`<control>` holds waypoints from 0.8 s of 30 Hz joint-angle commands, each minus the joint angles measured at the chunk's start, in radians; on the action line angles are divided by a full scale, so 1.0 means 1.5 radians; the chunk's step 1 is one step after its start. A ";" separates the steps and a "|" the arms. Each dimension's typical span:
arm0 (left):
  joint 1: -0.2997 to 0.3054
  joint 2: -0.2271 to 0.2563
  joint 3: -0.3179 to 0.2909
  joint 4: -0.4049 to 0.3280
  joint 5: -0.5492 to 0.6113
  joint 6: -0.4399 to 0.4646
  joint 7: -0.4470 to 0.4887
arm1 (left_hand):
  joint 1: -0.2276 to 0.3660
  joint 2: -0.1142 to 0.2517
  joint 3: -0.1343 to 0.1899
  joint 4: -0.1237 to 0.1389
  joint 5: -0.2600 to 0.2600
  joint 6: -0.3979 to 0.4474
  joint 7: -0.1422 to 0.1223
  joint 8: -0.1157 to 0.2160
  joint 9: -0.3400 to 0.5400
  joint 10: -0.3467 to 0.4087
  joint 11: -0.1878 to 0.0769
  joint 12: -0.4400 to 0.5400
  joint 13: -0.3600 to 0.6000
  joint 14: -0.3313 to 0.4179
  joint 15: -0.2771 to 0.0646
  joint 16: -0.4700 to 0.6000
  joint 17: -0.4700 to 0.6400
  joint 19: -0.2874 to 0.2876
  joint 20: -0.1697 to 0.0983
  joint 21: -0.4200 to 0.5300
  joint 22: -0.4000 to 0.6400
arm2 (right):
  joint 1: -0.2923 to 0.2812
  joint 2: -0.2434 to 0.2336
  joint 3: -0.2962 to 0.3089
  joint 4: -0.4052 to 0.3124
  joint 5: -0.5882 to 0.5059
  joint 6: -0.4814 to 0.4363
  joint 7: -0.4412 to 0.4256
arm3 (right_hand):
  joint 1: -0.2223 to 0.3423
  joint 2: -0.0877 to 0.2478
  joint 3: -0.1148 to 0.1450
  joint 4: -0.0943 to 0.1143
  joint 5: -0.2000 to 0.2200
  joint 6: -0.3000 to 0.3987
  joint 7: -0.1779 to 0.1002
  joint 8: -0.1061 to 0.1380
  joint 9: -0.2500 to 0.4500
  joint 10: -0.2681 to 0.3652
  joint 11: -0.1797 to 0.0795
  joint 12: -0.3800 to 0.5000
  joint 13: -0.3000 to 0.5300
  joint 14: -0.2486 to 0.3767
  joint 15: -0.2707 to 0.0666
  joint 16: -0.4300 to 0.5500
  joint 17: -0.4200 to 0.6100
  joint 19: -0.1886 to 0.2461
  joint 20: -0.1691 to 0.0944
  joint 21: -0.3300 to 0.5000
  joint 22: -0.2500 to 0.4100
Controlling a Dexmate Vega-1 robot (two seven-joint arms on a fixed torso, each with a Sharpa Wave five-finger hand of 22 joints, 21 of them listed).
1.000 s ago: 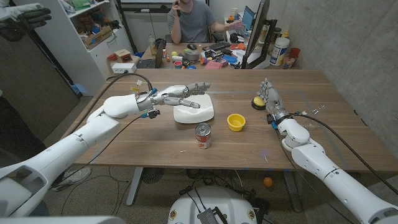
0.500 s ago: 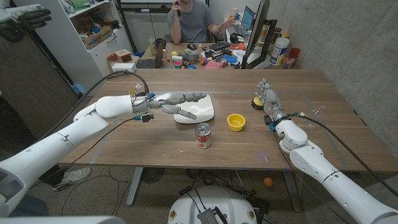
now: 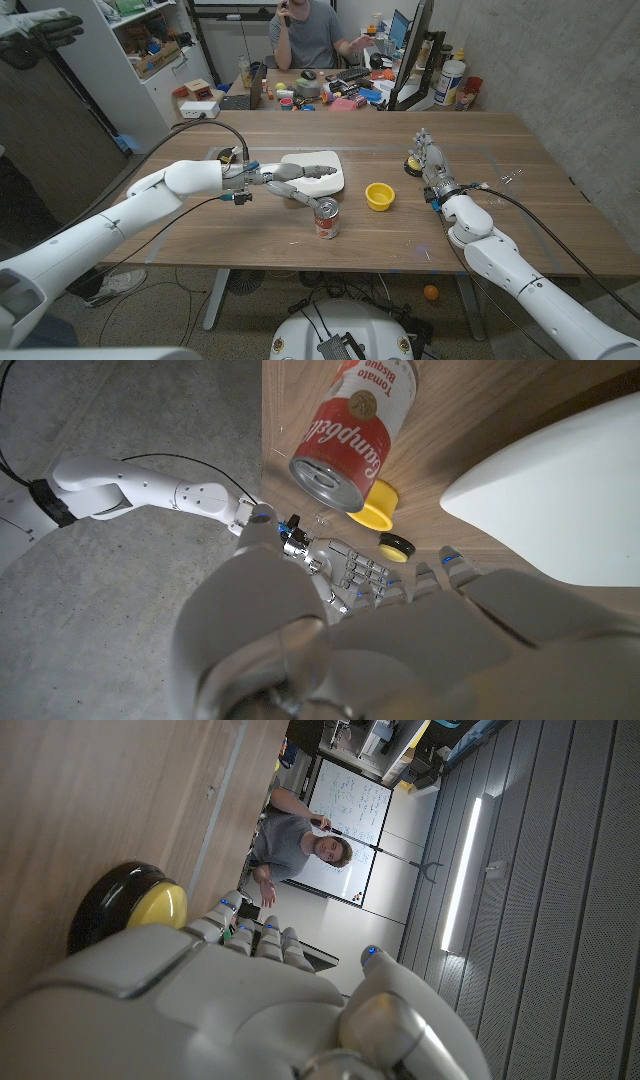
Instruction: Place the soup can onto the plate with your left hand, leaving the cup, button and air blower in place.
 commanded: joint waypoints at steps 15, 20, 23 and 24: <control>-0.028 -0.033 0.058 0.022 0.059 0.027 -0.018 | 0.020 0.006 0.000 0.003 -0.001 -0.378 0.001 -0.004 0.001 -0.341 0.005 0.004 0.003 -0.320 0.003 0.005 0.001 -0.173 -0.015 0.013 0.002 | -0.004 0.000 0.008 0.017 0.009 0.012 0.011 | -0.008 0.030 0.005 0.000 -0.003 0.000 0.003 0.005 0.003 -0.001 0.007 0.004 0.001 -0.003 0.008 0.002 0.002 0.001 -0.012 0.003 0.004; -0.025 -0.049 0.068 0.045 0.053 0.008 -0.013 | 0.036 0.012 0.000 0.002 -0.002 -0.377 -0.004 -0.004 0.000 -0.327 0.001 0.012 0.004 -0.289 -0.005 0.016 -0.001 -0.119 -0.037 0.035 0.002 | -0.007 -0.004 0.009 0.011 0.010 0.007 0.008 | -0.008 0.030 0.005 0.000 -0.003 0.000 0.004 0.005 0.003 -0.001 0.007 0.004 0.001 -0.002 0.008 0.002 0.002 0.000 -0.010 0.003 0.003; -0.020 -0.058 0.072 0.056 0.052 -0.006 -0.005 | 0.054 0.010 -0.005 -0.001 -0.005 -0.376 -0.004 -0.003 0.001 -0.306 -0.004 0.022 0.003 -0.229 -0.025 0.029 -0.003 -0.052 -0.065 0.059 -0.001 | -0.008 -0.004 0.010 0.009 0.010 0.006 0.007 | -0.009 0.029 0.005 0.000 -0.003 0.000 0.003 0.005 0.003 -0.001 0.006 0.004 0.001 -0.002 0.008 0.002 0.002 0.000 -0.010 0.002 0.003; -0.020 -0.062 0.075 0.061 0.048 -0.010 -0.007 | 0.057 0.009 -0.006 -0.001 -0.006 -0.376 -0.003 -0.003 0.001 -0.300 -0.004 0.024 0.003 -0.218 -0.029 0.031 -0.004 -0.041 -0.070 0.063 -0.002 | -0.008 -0.005 0.010 0.007 0.010 0.005 0.007 | -0.009 0.029 0.005 0.000 -0.003 0.000 0.004 0.005 0.003 -0.001 0.006 0.004 0.001 -0.002 0.009 0.003 0.002 -0.001 -0.009 0.002 0.003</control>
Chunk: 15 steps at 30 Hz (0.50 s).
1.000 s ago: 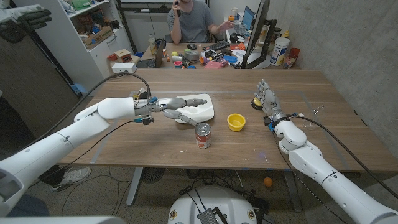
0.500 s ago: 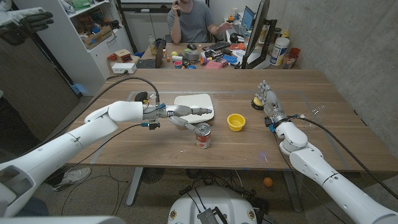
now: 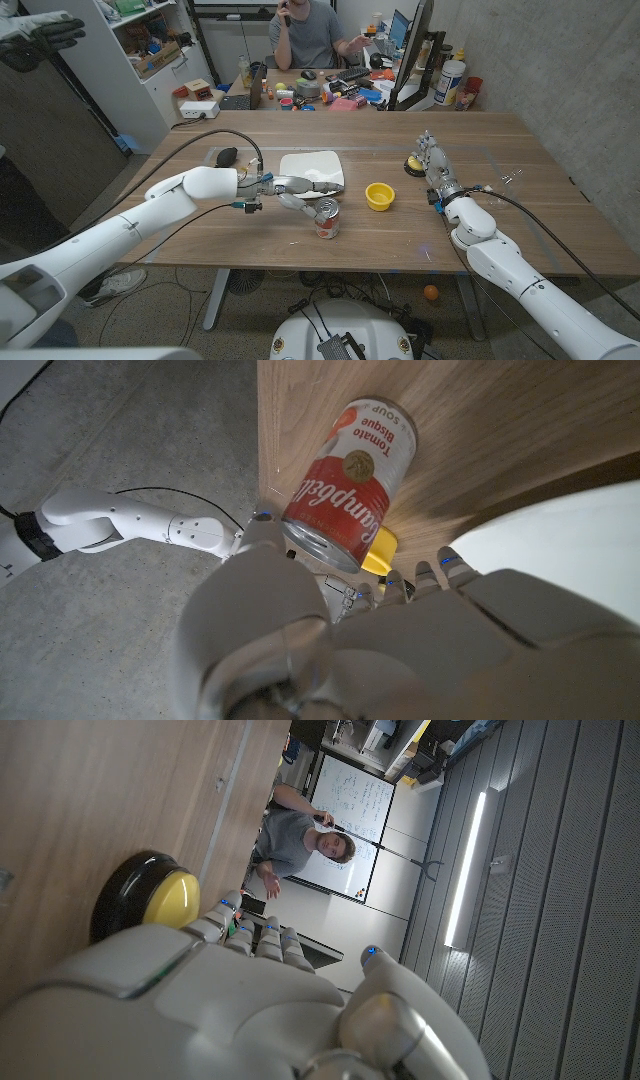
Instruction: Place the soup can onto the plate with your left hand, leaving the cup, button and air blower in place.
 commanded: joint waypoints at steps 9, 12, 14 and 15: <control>-0.002 -0.064 0.056 0.086 -0.038 -0.057 -0.028 | 0.053 -0.013 -0.008 -0.011 -0.010 -0.369 0.002 0.008 0.005 -0.254 -0.005 0.029 0.001 -0.136 -0.035 0.021 -0.006 0.053 -0.039 0.049 -0.010 | -0.011 -0.011 0.005 -0.025 0.000 -0.011 -0.008 | -0.009 0.028 0.005 -0.001 -0.004 0.000 0.003 0.005 0.003 -0.001 0.005 0.004 0.001 0.003 0.008 0.003 0.002 -0.004 -0.006 0.000 0.003; -0.004 -0.070 0.064 0.095 -0.047 -0.056 -0.042 | 0.067 -0.017 -0.011 -0.012 -0.012 -0.366 0.005 0.010 0.007 -0.241 0.001 0.032 0.000 -0.113 -0.029 0.019 -0.007 0.099 -0.036 0.062 -0.013 | -0.015 -0.015 0.006 -0.032 -0.003 -0.014 -0.012 | -0.009 0.028 0.005 -0.001 -0.004 -0.001 0.004 0.005 0.003 -0.001 0.006 0.004 0.001 0.003 0.010 0.003 0.002 -0.006 -0.004 0.000 0.003; -0.004 -0.075 0.067 0.103 -0.059 -0.057 -0.048 | 0.088 -0.023 -0.014 -0.013 -0.015 -0.356 0.010 0.018 0.008 -0.210 0.004 0.040 -0.002 -0.066 -0.031 0.022 -0.008 0.157 -0.031 0.075 -0.015 | -0.016 -0.016 0.008 -0.037 -0.003 -0.016 -0.015 | -0.009 0.028 0.005 -0.001 -0.004 -0.001 0.004 0.004 0.003 -0.001 0.007 0.004 0.001 0.003 0.011 0.003 0.002 -0.007 -0.003 -0.001 0.003; -0.004 -0.077 0.068 0.106 -0.066 -0.057 -0.052 | 0.099 -0.029 -0.017 -0.012 -0.018 -0.349 0.015 0.022 0.008 -0.189 0.000 0.045 -0.003 -0.033 -0.045 0.024 -0.009 0.198 -0.039 0.085 -0.017 | -0.017 -0.017 0.008 -0.039 -0.004 -0.017 -0.016 | -0.009 0.028 0.005 -0.001 -0.004 -0.001 0.004 0.005 0.003 -0.001 0.007 0.004 0.001 0.003 0.010 0.003 0.002 -0.007 -0.003 -0.001 0.003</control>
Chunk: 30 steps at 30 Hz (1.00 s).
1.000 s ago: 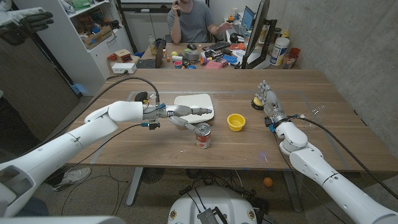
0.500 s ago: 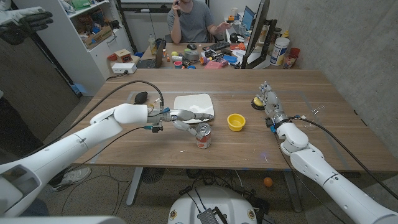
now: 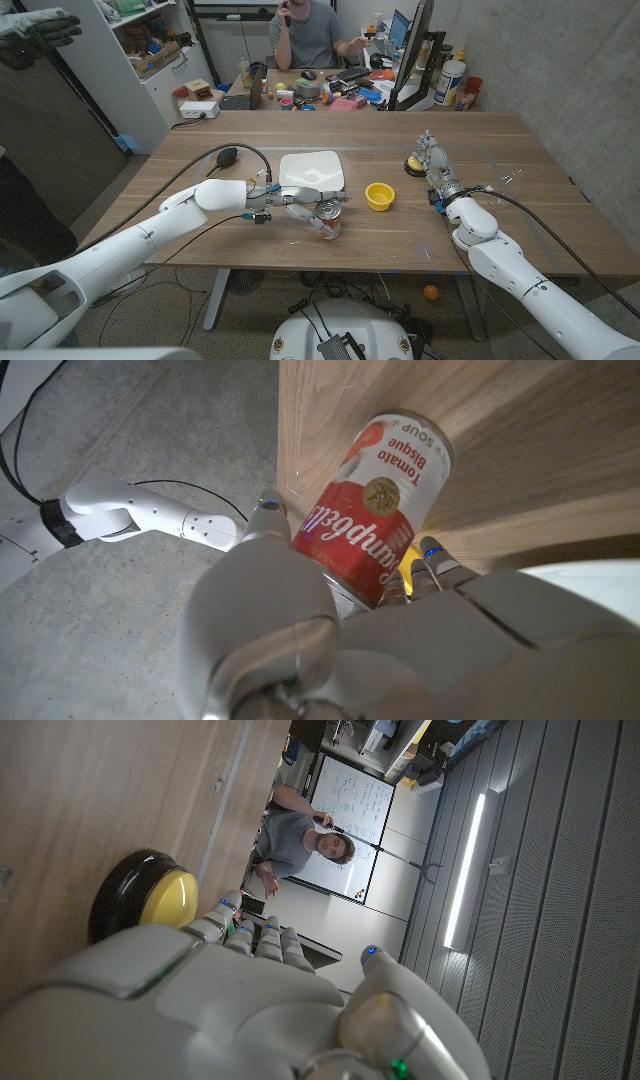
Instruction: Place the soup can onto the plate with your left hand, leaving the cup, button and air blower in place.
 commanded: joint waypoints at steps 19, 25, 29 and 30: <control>0.073 -0.029 -0.022 0.014 -0.024 -0.001 0.120 | 0.306 0.006 0.011 0.010 -0.036 0.387 0.088 0.222 -0.005 0.619 -0.187 0.090 -0.027 0.773 -0.254 0.052 0.004 0.583 -0.130 0.238 -0.004 | -0.001 -0.008 0.002 -0.024 -0.015 -0.013 -0.013 | -0.009 0.027 0.006 -0.002 -0.006 -0.001 0.004 0.005 0.003 -0.001 0.005 0.004 0.002 0.002 0.008 0.003 0.002 -0.008 -0.002 -0.002 0.003; 0.087 -0.034 -0.036 0.025 -0.039 -0.020 0.147 | 0.323 0.002 0.006 0.009 -0.041 0.580 -0.012 0.245 -0.022 0.723 -0.213 0.073 -0.027 0.877 -0.256 0.054 0.007 0.606 -0.116 0.263 -0.002 | 0.006 -0.005 -0.001 -0.017 -0.015 -0.014 -0.011 | -0.009 0.027 0.006 -0.003 -0.006 -0.001 0.004 0.005 0.003 0.000 0.008 0.004 0.002 0.002 0.008 0.002 0.002 -0.009 -0.002 -0.003 0.003; 0.087 -0.038 -0.038 0.035 -0.052 -0.029 0.146 | 0.315 -0.002 0.000 0.015 -0.041 0.639 -0.047 0.245 -0.033 0.731 -0.220 0.060 -0.026 0.883 -0.256 0.046 0.007 0.601 -0.118 0.263 -0.003 | 0.008 -0.004 -0.003 -0.015 -0.016 -0.015 -0.010 | -0.009 0.027 0.006 -0.003 -0.006 -0.001 0.005 0.005 0.003 0.000 0.008 0.004 0.002 0.002 0.008 0.002 0.002 -0.009 -0.004 -0.003 0.003; 0.087 -0.039 -0.039 0.038 -0.055 -0.032 0.147 | 0.315 -0.003 -0.003 0.015 -0.040 0.670 -0.064 0.249 -0.035 0.736 -0.222 0.054 -0.023 0.888 -0.257 0.045 0.010 0.596 -0.121 0.261 -0.004 | 0.009 -0.003 -0.003 -0.013 -0.015 -0.015 -0.010 | -0.009 0.027 0.006 -0.003 -0.006 -0.001 0.005 0.005 0.003 0.000 0.008 0.004 0.002 0.002 0.008 0.002 0.002 -0.009 -0.004 -0.003 0.003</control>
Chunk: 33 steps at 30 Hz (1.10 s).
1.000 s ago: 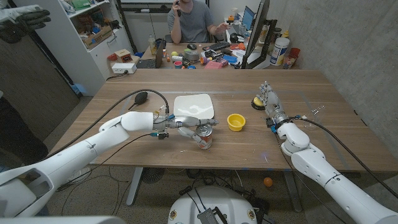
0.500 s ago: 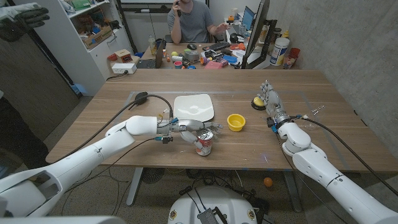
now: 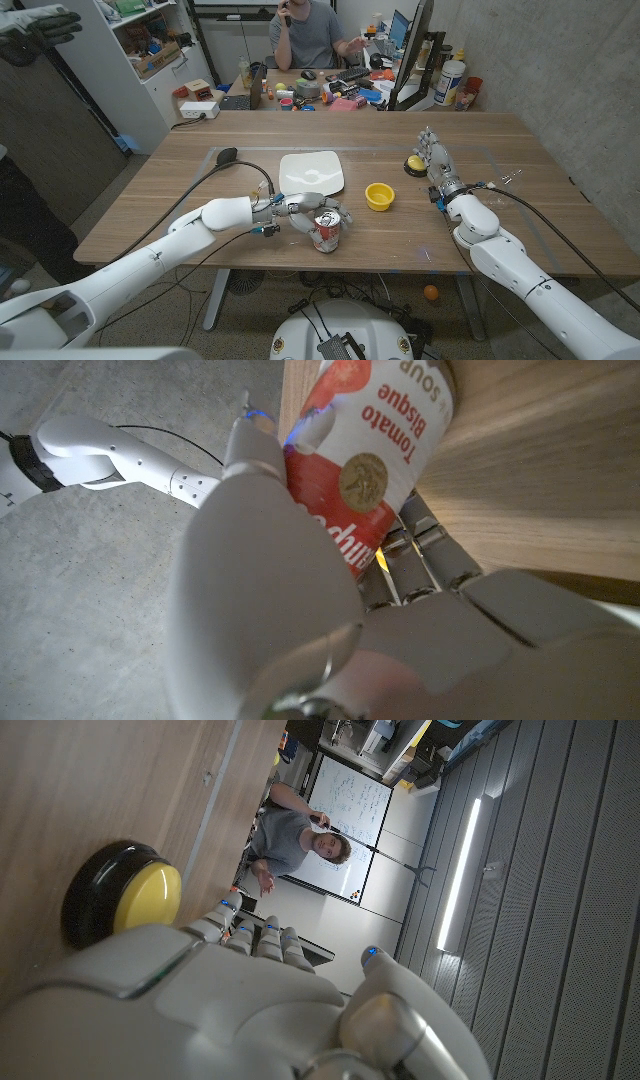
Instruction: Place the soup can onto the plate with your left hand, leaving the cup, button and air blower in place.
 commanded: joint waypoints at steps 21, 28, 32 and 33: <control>0.024 -0.018 -0.052 0.015 -0.062 -0.055 0.066 | 0.070 0.081 -0.002 0.019 0.000 0.289 -0.047 0.010 -0.009 0.090 -0.074 -0.024 0.017 0.219 -0.141 -0.008 0.009 0.151 -0.082 0.038 0.002 | 0.015 0.009 -0.006 0.024 0.000 0.005 0.010 | -0.005 0.030 0.004 0.000 -0.002 -0.001 0.006 0.005 0.003 0.000 0.008 0.004 0.002 -0.001 0.002 0.002 0.002 -0.007 -0.003 -0.002 0.003; 0.029 -0.017 -0.070 0.000 -0.055 -0.062 0.092 | 0.071 0.083 -0.002 0.019 0.000 0.292 -0.047 0.008 -0.009 0.092 -0.074 -0.025 0.020 0.219 -0.141 -0.009 0.010 0.150 -0.082 0.038 0.003 | 0.016 0.011 -0.006 0.029 0.000 0.011 0.013 | -0.005 0.030 0.005 -0.001 -0.002 -0.001 0.006 0.005 0.003 0.000 0.008 0.004 0.002 -0.001 0.002 0.002 0.002 -0.007 -0.003 -0.002 0.003; 0.031 -0.017 -0.080 -0.007 -0.055 -0.061 0.105 | 0.072 0.085 -0.002 0.019 0.000 0.292 -0.047 0.007 -0.009 0.092 -0.075 -0.026 0.021 0.219 -0.141 -0.009 0.010 0.149 -0.082 0.038 0.003 | 0.015 0.010 -0.004 0.029 0.002 0.014 0.014 | -0.005 0.030 0.005 -0.001 -0.002 -0.001 0.006 0.005 0.003 0.000 0.008 0.004 0.002 0.000 0.002 0.002 0.002 -0.007 -0.003 -0.002 0.003; 0.033 -0.017 -0.083 -0.009 -0.053 -0.061 0.111 | 0.072 0.085 -0.002 0.019 0.000 0.292 -0.047 0.007 -0.009 0.092 -0.075 -0.026 0.022 0.219 -0.141 -0.009 0.010 0.149 -0.082 0.038 0.003 | 0.015 0.010 -0.004 0.029 0.002 0.014 0.013 | -0.005 0.030 0.005 -0.001 -0.002 -0.001 0.006 0.005 0.003 0.000 0.007 0.004 0.002 -0.001 0.002 0.002 0.002 -0.007 -0.003 -0.002 0.003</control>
